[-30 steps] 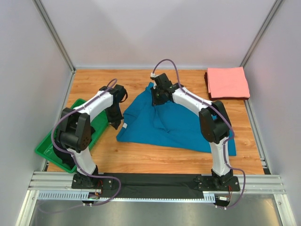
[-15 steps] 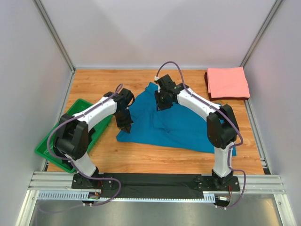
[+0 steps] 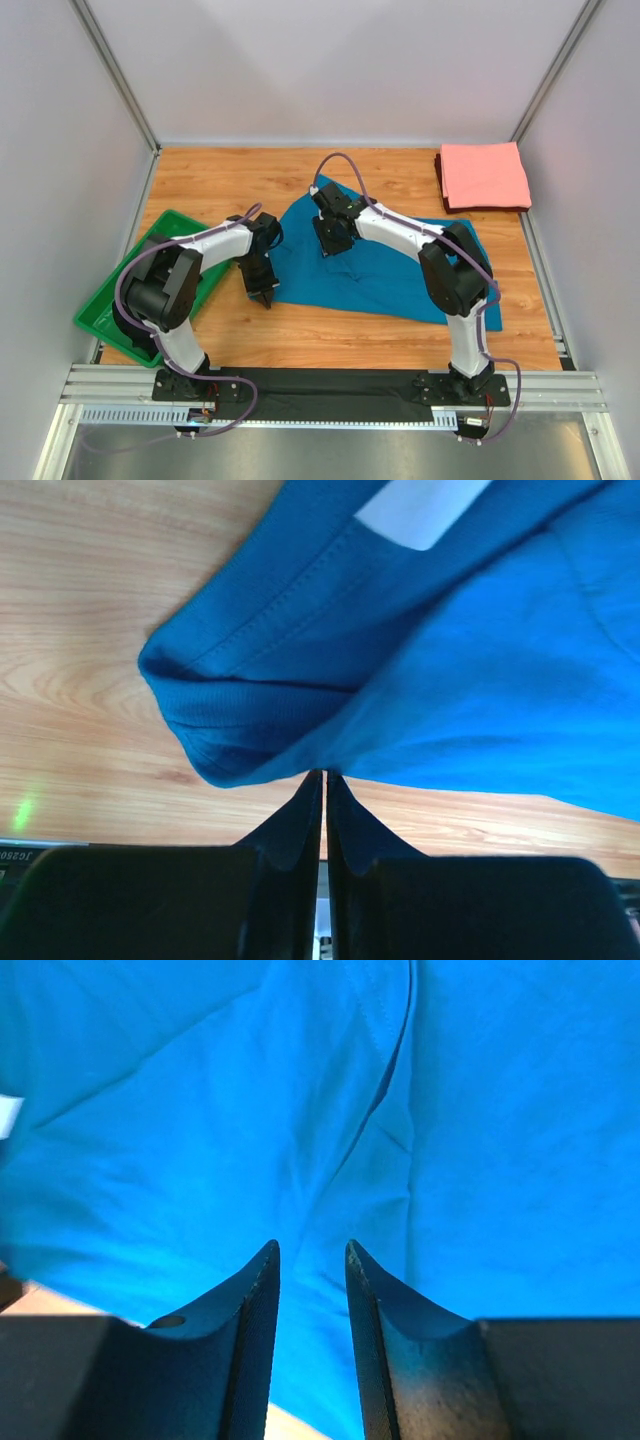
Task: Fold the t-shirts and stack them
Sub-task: Fold the tshirt
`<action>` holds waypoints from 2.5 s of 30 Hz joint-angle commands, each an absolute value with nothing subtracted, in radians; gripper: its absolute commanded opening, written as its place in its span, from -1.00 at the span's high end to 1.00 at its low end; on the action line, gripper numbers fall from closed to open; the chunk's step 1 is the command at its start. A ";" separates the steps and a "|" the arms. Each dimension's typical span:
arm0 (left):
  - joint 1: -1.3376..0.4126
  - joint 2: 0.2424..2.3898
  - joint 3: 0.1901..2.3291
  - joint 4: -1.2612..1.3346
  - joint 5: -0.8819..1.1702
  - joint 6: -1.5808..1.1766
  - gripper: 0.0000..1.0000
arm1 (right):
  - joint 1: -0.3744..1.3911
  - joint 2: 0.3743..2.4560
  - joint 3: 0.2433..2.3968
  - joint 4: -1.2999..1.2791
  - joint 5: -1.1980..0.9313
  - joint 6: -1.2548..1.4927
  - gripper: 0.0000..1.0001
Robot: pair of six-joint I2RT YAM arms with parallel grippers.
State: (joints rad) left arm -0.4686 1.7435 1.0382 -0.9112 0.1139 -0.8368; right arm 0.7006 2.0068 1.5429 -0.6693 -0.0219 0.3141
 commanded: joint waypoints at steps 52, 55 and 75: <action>-0.476 1.589 1.176 -0.970 0.090 -0.859 0.76 | 0.447 1.637 1.292 -0.860 0.118 0.428 0.52; -0.476 1.661 1.239 -0.969 0.103 -0.856 0.74 | 0.391 1.579 1.217 -0.931 0.169 0.454 0.51; -0.477 1.717 1.057 -1.069 0.020 -0.859 0.82 | -0.094 1.453 1.060 -0.962 0.091 0.480 0.38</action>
